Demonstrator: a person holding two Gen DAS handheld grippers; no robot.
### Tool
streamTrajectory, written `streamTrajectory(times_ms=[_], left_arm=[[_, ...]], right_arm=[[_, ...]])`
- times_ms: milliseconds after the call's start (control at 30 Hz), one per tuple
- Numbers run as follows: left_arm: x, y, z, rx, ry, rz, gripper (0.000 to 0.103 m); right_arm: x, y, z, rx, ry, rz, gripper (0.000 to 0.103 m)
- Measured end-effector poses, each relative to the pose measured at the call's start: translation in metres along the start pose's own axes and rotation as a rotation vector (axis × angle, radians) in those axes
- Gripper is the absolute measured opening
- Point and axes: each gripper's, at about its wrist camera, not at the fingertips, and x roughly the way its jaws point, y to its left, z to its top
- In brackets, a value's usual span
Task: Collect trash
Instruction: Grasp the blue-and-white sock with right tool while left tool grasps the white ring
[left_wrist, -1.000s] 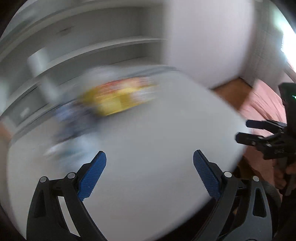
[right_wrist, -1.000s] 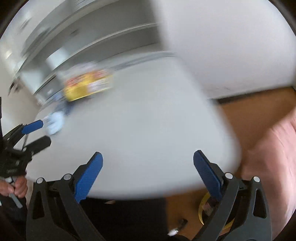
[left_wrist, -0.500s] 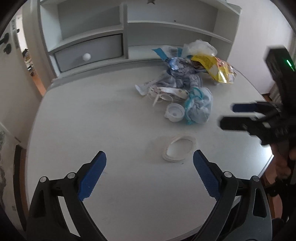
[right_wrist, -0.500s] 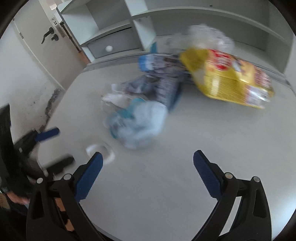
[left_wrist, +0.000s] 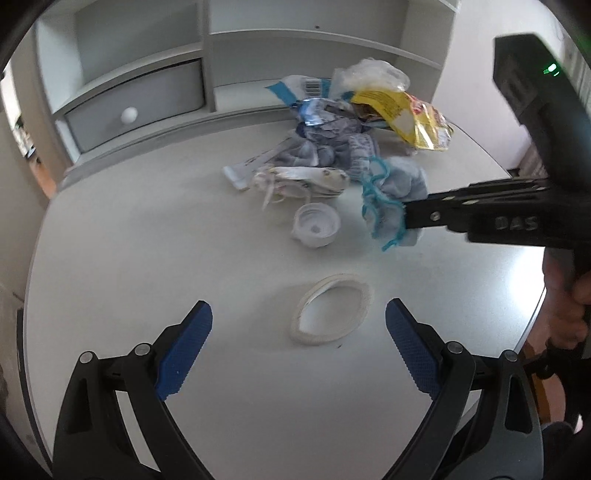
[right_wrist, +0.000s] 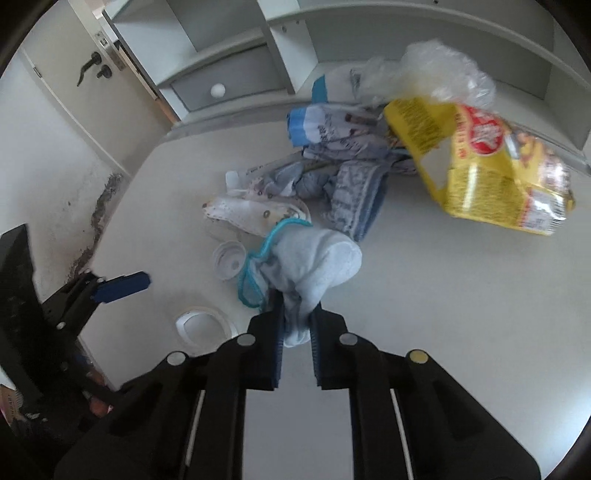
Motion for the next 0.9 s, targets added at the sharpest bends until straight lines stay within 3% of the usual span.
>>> streamTrajectory(times_ms=[367, 433, 533, 567, 733, 900], left_arm=[[0.015, -0.021, 0.003, 0.070, 0.028, 0.044, 0.091], [0.015, -0.023, 0.002, 0.081, 0.031, 0.048, 0.084], [0.016, -0.027, 0.000, 0.092, 0.041, 0.053, 0.064], [0.015, -0.028, 0.000, 0.094, 0.036, 0.050, 0.049], [0.013, -0.041, 0.005, 0.088, 0.038, 0.032, 0.046], [0.009, -0.092, 0.027, 0.125, 0.002, -0.037, 0.046]], right_arm=[[-0.041, -0.022, -0.017, 0.028, -0.062, -0.019, 0.012], [-0.045, -0.026, -0.020, 0.036, -0.068, -0.026, 0.012], [-0.051, -0.035, -0.025, 0.055, -0.079, -0.035, 0.012], [-0.056, -0.040, -0.029, 0.064, -0.086, -0.039, 0.012], [-0.081, -0.067, -0.050, 0.109, -0.123, -0.074, 0.012], [-0.129, -0.117, -0.094, 0.209, -0.181, -0.163, 0.012]])
